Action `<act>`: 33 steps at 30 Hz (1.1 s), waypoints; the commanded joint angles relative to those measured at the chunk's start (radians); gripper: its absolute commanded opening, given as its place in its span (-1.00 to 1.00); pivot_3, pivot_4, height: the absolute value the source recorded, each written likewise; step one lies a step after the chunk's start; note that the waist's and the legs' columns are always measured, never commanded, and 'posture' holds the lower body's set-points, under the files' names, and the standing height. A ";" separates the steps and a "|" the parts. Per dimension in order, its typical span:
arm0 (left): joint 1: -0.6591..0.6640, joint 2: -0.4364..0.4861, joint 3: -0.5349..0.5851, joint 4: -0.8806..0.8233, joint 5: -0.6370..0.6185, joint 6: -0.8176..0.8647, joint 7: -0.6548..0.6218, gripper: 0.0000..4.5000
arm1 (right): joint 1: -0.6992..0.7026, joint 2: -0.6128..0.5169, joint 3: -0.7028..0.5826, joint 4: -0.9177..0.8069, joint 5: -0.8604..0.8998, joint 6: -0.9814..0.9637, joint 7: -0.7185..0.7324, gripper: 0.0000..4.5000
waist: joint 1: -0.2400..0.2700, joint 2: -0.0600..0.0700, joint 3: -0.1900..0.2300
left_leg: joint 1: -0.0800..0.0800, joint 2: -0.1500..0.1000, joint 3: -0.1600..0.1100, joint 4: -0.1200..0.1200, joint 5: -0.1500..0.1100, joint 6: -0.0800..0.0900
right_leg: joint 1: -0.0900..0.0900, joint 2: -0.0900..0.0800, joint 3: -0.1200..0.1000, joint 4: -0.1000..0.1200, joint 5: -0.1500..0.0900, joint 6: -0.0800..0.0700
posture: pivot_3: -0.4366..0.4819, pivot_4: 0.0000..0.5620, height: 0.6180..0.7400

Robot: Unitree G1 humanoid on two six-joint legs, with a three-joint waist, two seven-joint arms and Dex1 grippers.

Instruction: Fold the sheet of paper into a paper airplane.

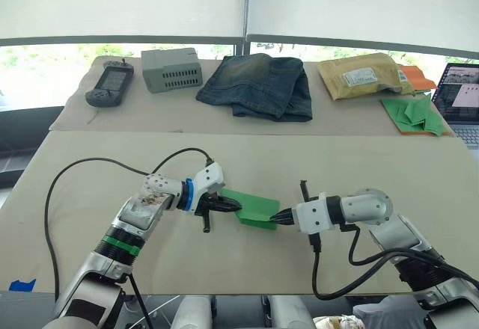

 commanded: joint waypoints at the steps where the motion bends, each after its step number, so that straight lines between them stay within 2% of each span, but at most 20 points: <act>1: 0.013 0.052 0.015 -0.092 -0.046 0.030 -0.058 -1.00 | 0.001 -0.045 -0.025 -0.055 0.031 -0.048 0.033 -0.99 | 0.000 0.000 0.000 | 0.000 0.000 0.000 0.000 0.000 0.000 | 0.000 0.000 0.000 0.000 0.000 0.000 | -0.05 -0.47 0.81; 5: 0.014 0.074 0.015 -0.097 -0.050 0.021 -0.066 -1.00 | 0.011 -0.064 -0.025 -0.072 0.049 -0.060 0.048 -0.99 | 0.001 0.000 0.000 | 0.000 0.000 0.000 0.000 0.000 0.000 | 0.000 0.000 0.000 0.000 -0.001 0.001 | -0.05 -0.47 0.81; 14: -0.013 0.032 0.049 -0.093 -0.105 0.033 -0.060 -1.00 | 0.008 -0.084 -0.015 -0.114 0.069 -0.076 0.098 -0.99 | 0.002 0.000 0.000 | 0.000 0.000 0.000 0.000 0.000 0.000 | 0.000 0.000 0.000 0.000 -0.001 0.001 | -0.05 -0.47 0.81; 18: -0.027 0.045 0.058 -0.082 -0.120 0.029 -0.079 -1.00 | 0.002 -0.091 -0.001 -0.116 0.065 -0.117 0.120 -0.99 | 0.002 0.000 0.000 | 0.000 0.000 0.000 0.000 0.000 0.000 | 0.000 0.000 0.000 0.000 -0.001 0.001 | -0.05 -0.47 0.81; 25: 0.004 0.074 0.008 -0.069 -0.071 -0.030 -0.105 -1.00 | -0.032 -0.079 0.016 -0.063 0.053 -0.201 0.140 -0.99 | 0.000 0.000 0.000 | 0.000 0.000 0.000 0.000 0.000 0.000 | 0.000 0.000 0.000 0.000 -0.001 0.000 | -0.05 -0.47 0.81; 33: 0.015 0.017 -0.047 -0.013 -0.008 -0.094 -0.066 -1.00 | -0.037 -0.078 0.027 -0.052 0.054 -0.223 0.144 -0.99 | 0.004 0.000 0.000 | 0.000 0.000 0.000 0.000 0.000 0.000 | 0.000 0.000 0.000 0.000 0.000 0.000 | -0.05 -0.47 0.81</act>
